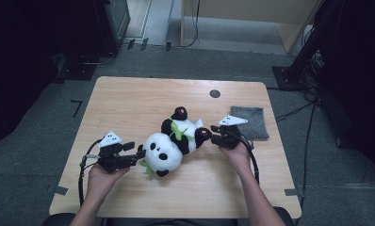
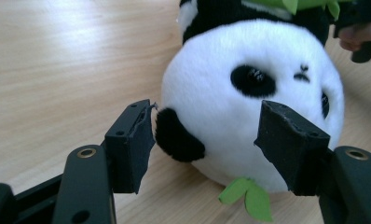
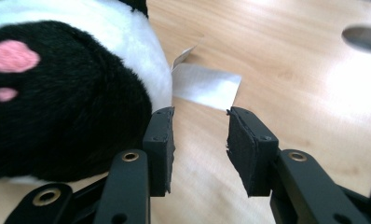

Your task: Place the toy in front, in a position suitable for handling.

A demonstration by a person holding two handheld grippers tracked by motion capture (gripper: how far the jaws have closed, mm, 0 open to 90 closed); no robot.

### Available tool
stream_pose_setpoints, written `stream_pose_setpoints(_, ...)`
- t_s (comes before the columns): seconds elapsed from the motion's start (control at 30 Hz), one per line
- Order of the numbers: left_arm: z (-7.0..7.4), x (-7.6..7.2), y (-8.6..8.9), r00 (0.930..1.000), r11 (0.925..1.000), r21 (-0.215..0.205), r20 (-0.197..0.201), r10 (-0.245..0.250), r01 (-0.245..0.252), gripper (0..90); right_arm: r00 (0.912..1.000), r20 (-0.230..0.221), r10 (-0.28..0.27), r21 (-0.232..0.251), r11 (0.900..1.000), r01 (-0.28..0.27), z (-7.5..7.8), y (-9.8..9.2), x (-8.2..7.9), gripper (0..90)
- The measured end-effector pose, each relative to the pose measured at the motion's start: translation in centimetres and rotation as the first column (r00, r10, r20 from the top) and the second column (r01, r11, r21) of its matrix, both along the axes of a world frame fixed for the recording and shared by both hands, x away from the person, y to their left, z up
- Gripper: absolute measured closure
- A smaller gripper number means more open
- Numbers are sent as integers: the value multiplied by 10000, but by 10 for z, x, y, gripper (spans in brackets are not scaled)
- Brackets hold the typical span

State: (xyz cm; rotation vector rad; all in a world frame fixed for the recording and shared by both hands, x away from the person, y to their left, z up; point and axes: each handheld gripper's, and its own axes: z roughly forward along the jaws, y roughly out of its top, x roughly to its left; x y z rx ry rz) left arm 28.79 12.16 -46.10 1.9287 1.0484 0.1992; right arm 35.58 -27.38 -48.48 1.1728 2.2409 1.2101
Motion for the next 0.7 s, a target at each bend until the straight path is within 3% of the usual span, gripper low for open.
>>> stream_pose_setpoints(0.1,-7,6,-6,9996,9994,169,-66,-284,286,341,9989,-390,265,241,9994,-256,0,3,3,629)
stream_pose_setpoints(0.27,-9,13,-5,9995,9995,97,98,-309,308,323,9954,-686,665,498,9968,-631,2,1,-1,695)
stream_pose_setpoints(0.43,-9,27,-2,9990,9998,201,427,-87,78,346,9919,-992,787,231,9968,-768,5,1,-13,702)
stream_pose_setpoints(0.57,-9,43,0,9998,9998,-121,-122,-181,180,355,9914,-1057,777,11,9970,-780,6,0,-29,695)
stream_pose_setpoints(0.7,-7,56,-4,9995,9995,45,-79,-300,300,355,9909,-1121,740,-41,9972,-749,6,-3,-42,677)
